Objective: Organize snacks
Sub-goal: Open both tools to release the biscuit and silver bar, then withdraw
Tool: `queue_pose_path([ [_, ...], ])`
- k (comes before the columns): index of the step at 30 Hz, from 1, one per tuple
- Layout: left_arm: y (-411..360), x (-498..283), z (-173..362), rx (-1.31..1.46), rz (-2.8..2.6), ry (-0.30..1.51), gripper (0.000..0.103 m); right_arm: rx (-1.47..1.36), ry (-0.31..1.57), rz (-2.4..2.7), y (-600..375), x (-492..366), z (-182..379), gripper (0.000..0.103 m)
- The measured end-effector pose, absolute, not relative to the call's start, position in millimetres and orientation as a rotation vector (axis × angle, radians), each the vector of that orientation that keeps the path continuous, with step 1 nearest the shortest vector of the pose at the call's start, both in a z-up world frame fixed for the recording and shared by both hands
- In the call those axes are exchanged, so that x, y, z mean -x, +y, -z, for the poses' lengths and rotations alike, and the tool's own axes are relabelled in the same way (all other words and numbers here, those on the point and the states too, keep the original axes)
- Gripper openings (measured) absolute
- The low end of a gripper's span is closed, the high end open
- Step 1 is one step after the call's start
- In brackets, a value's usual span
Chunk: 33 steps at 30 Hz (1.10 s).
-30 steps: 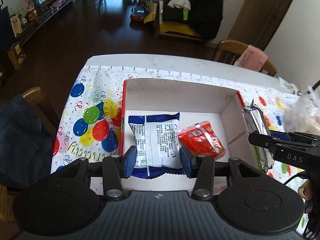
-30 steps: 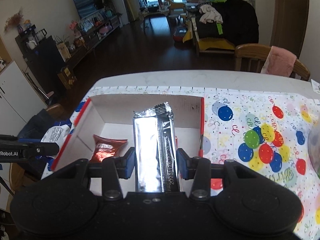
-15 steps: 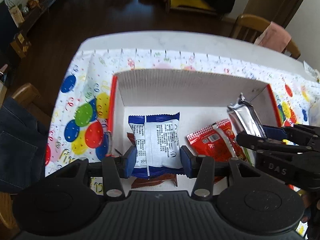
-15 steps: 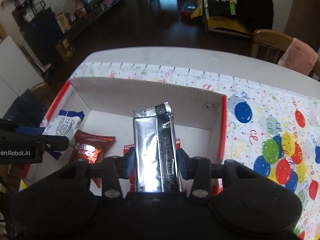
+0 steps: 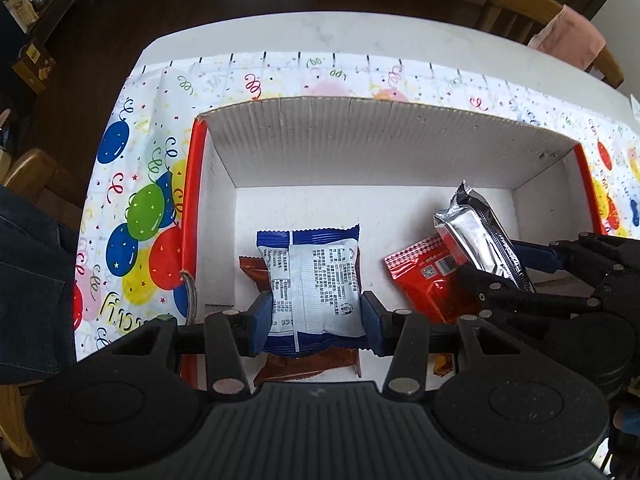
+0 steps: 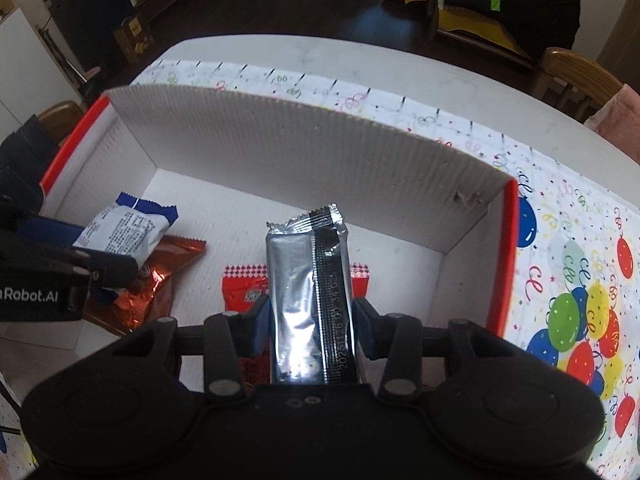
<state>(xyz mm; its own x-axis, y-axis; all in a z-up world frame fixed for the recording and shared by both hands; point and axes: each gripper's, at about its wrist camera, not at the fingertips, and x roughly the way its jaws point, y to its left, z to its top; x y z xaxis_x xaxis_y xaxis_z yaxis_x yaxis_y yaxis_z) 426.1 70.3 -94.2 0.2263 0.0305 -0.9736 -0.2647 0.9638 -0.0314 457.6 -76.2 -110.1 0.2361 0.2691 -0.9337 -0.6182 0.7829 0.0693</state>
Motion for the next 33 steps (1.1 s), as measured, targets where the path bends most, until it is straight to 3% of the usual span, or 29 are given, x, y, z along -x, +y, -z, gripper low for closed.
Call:
queue_pose_path([
  [16, 73, -424, 94, 0.217, -0.192, 1.331, 0.05, 0.339, 1.158, -0.641, -79, -449, 97, 0.047],
  [30, 70, -381, 50, 0.223, -0.143, 1.194, 0.055, 0.235, 1.059, -0.675, -105, -408, 44, 0.053],
  [33, 66, -368, 41, 0.213, -0.125, 1.167, 0.055, 0.216, 1.034, -0.67, -109, -396, 34, 0.059],
])
